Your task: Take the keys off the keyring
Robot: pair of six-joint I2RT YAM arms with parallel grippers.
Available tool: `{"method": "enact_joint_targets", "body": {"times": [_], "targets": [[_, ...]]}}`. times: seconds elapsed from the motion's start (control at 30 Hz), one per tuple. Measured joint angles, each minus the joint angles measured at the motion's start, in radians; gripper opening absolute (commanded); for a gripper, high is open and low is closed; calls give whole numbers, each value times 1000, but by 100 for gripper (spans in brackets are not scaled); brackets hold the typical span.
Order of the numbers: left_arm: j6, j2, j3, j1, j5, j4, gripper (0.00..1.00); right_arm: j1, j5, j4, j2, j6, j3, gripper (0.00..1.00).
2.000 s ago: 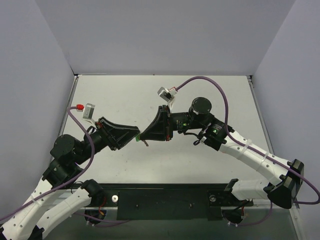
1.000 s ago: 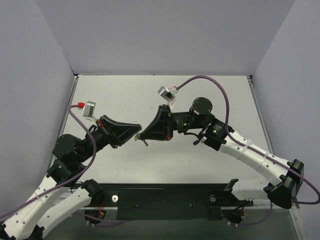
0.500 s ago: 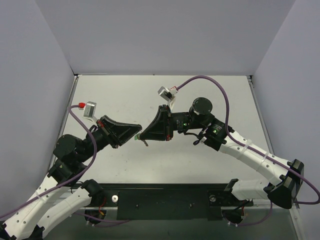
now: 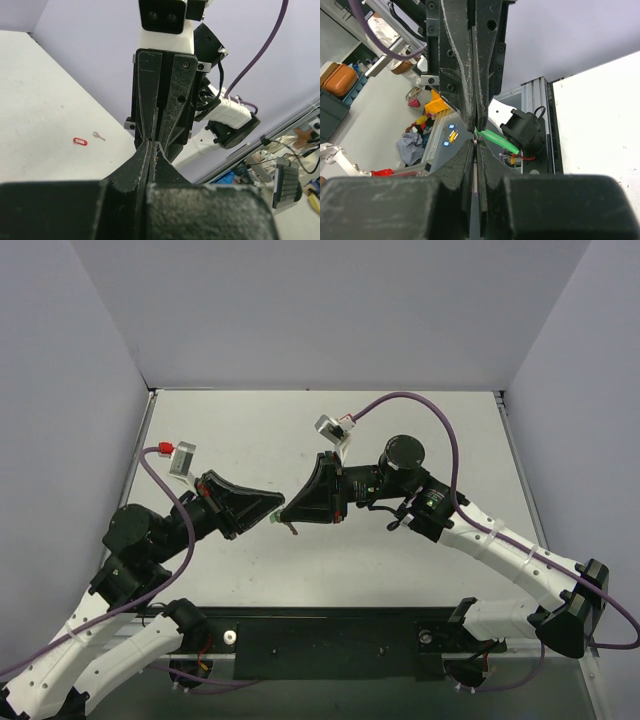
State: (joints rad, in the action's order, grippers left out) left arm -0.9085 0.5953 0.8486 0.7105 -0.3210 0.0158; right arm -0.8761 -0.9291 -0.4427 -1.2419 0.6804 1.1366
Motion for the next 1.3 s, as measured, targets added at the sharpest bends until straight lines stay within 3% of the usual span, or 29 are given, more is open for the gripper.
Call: {"method": "enact_joint_targets", "body": {"times": [0.33,0.77,1.03,1.3], "targets": [[220,31,147,0,-64,-275,0,-1,-3,11,0,0,0,0],[296,38,152,0,-77,-327,0,-1,-3,56,-8,-4,0,0],[321,37,167,3,6,-412,0,5,38,106,-11,-41,0,0],[346,13,171,3,192,-588,0,27,93,118,-8,-65,0,0]]}}
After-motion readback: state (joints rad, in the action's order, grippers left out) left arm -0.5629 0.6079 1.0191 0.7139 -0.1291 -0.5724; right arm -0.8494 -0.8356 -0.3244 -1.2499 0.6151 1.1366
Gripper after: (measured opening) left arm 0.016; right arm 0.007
